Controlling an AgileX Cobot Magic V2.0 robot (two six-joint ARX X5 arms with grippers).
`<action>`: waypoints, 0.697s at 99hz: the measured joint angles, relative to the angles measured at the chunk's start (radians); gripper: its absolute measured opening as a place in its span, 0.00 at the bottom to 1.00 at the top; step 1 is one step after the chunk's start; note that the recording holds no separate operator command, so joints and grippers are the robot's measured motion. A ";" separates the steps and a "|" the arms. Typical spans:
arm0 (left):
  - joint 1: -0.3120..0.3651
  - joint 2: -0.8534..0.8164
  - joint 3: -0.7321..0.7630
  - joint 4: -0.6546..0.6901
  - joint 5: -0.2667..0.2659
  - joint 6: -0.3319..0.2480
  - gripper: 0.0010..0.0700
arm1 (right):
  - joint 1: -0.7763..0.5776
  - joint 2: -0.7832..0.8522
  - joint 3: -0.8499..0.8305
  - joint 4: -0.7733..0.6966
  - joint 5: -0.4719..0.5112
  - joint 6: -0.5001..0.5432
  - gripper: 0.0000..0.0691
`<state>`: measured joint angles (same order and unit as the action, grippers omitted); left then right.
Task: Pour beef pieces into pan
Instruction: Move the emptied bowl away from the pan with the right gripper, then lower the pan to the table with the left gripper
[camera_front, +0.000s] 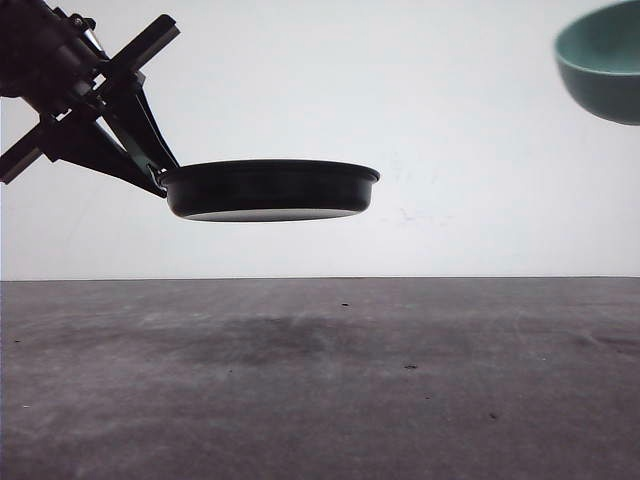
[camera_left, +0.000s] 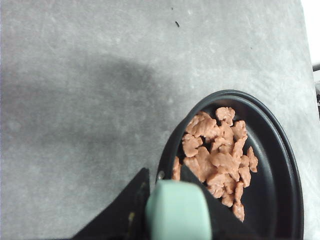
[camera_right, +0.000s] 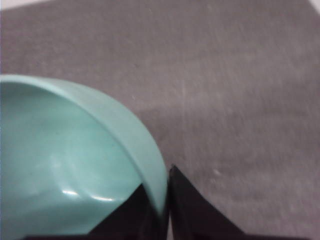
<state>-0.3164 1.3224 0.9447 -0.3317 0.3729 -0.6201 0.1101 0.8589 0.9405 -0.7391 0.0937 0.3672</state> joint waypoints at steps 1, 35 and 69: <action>0.000 0.000 0.000 0.000 0.000 0.000 0.07 | -0.008 0.001 0.000 -0.003 -0.003 0.000 0.02; 0.000 0.000 0.000 0.000 0.003 0.000 0.07 | -0.275 0.219 -0.071 -0.006 -0.201 -0.032 0.02; 0.000 -0.006 0.000 0.000 0.009 0.000 0.07 | -0.360 0.357 -0.175 0.111 -0.224 -0.133 0.02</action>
<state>-0.3164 1.3167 0.9447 -0.3321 0.3820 -0.6197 -0.2504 1.2163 0.7654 -0.6277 -0.1303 0.2344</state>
